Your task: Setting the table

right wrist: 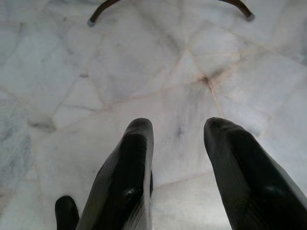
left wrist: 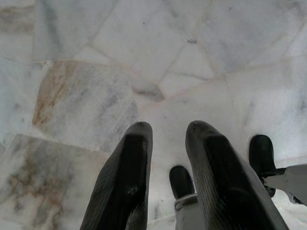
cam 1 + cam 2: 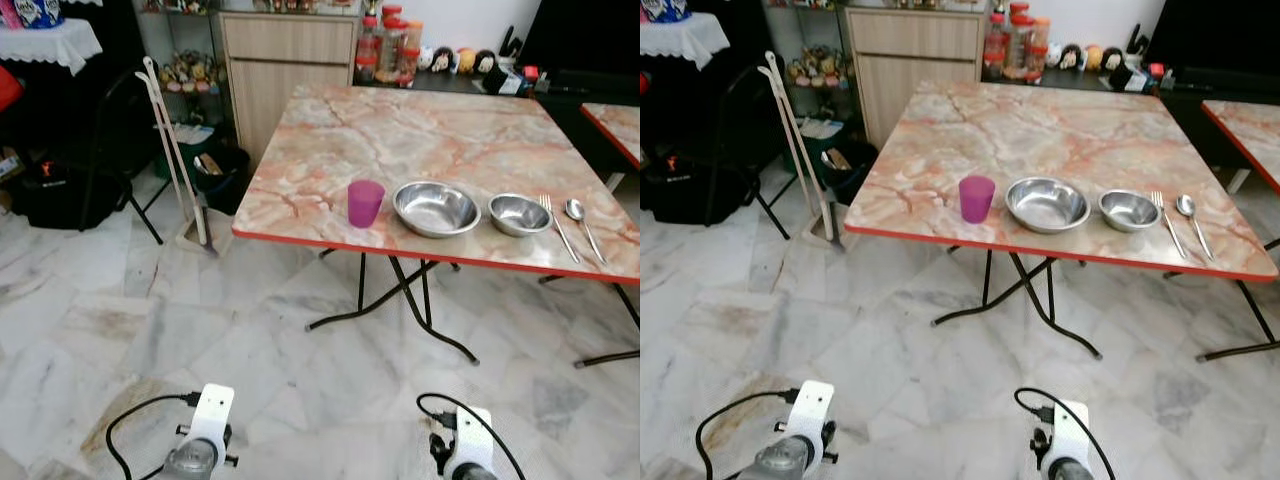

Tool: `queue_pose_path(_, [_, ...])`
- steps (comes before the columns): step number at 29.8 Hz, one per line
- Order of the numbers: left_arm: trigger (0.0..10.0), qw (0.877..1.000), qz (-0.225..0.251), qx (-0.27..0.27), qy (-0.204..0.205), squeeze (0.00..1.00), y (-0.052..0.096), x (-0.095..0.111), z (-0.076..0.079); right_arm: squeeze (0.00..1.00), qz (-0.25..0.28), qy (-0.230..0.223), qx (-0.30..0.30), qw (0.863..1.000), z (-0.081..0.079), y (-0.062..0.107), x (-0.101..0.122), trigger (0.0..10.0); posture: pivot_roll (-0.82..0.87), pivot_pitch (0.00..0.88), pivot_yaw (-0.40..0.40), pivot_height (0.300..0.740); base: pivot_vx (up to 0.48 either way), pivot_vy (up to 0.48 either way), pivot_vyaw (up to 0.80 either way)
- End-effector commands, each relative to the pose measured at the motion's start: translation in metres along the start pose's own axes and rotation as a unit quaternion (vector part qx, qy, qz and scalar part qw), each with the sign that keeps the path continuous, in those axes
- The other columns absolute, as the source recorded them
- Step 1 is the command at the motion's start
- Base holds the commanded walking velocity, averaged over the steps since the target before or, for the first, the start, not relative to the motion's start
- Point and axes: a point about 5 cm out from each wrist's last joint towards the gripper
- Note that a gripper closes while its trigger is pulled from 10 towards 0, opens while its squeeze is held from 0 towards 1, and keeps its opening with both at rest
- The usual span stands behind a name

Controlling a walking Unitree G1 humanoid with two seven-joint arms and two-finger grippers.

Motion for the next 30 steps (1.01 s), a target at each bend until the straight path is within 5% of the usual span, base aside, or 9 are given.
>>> queue_pose_path(1, [10.0,1.000,-0.014,-0.004,-0.005,0.00,0.0007,-0.0052,-0.0003,0.00,0.013,0.001,-0.002,1.000,0.0008,-0.0012,0.0069,10.0,0.04,0.000,-0.040,0.740,0.000,0.000,0.00])
queue_pose_path(14, [10.0,1.000,-0.018,-0.008,-0.007,0.00,0.0013,-0.0083,0.0016,0.00,0.014,0.010,0.004,1.000,0.0005,-0.0027,0.0125,10.0,0.04,0.000,-0.044,0.740,0.000,0.000,-0.67])
queue_pose_path(30, [10.0,1.000,-0.016,-0.011,-0.018,0.00,0.0008,-0.0056,-0.0007,0.00,0.015,-0.013,0.000,1.000,-0.0020,-0.0024,0.0102,10.0,0.04,0.000,-0.029,0.740,0.124,0.000,-0.26])
Point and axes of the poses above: a point about 5 cm out from each wrist's last joint towards the gripper, its own y axis pointing back from the gripper into the wrist, its own x axis along the axis of the wrist's last joint, z = x × y, and after that the axes turned 5 degrees about y, right-handed
